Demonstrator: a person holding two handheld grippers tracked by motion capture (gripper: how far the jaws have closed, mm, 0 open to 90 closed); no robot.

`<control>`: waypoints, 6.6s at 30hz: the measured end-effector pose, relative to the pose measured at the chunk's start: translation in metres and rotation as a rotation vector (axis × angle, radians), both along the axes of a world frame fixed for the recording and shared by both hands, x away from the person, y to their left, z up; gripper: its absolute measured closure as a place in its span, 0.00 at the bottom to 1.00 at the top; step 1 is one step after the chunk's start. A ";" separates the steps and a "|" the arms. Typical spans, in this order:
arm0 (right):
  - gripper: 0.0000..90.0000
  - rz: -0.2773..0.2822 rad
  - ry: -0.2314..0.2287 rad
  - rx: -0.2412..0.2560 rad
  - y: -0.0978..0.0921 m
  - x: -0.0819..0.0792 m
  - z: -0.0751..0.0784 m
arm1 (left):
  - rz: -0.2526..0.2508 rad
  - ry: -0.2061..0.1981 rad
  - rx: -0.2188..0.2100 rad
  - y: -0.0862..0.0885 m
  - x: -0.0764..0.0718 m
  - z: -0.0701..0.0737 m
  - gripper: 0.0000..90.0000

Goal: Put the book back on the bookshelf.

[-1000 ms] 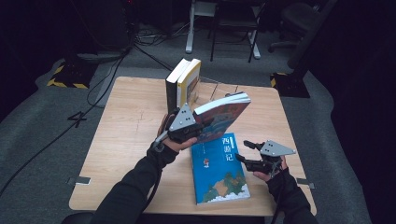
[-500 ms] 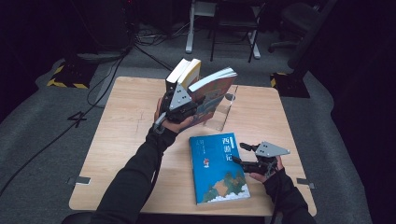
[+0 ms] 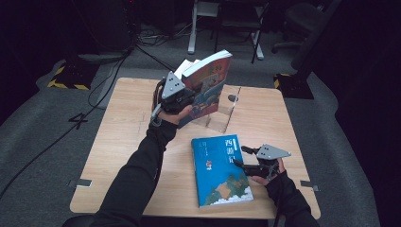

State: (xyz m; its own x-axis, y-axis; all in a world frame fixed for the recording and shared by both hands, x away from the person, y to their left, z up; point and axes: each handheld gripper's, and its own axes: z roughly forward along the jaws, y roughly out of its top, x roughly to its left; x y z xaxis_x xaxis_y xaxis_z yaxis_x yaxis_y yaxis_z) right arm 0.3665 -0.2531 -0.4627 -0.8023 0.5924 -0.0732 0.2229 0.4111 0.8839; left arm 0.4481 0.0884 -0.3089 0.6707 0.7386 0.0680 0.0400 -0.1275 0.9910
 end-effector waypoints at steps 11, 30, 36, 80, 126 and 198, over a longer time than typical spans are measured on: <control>0.42 0.003 0.009 0.003 0.001 0.000 -0.001 | 0.064 0.006 0.025 -0.013 0.019 0.012 0.82; 0.42 0.004 0.022 0.027 -0.001 0.001 -0.004 | 0.165 0.089 0.032 -0.066 0.077 -0.028 0.82; 0.42 0.010 0.019 0.015 0.001 0.001 -0.006 | 0.179 0.103 0.056 -0.075 0.086 -0.047 0.82; 0.43 -0.002 0.027 -0.020 -0.001 0.003 -0.010 | 0.171 0.145 0.030 -0.041 0.054 -0.100 0.68; 0.43 0.002 0.035 -0.057 0.004 0.003 -0.016 | 0.123 0.326 0.122 -0.046 0.052 -0.163 0.70; 0.35 0.058 0.136 -0.114 -0.019 -0.029 -0.003 | -0.185 0.347 0.531 0.053 -0.100 -0.168 0.48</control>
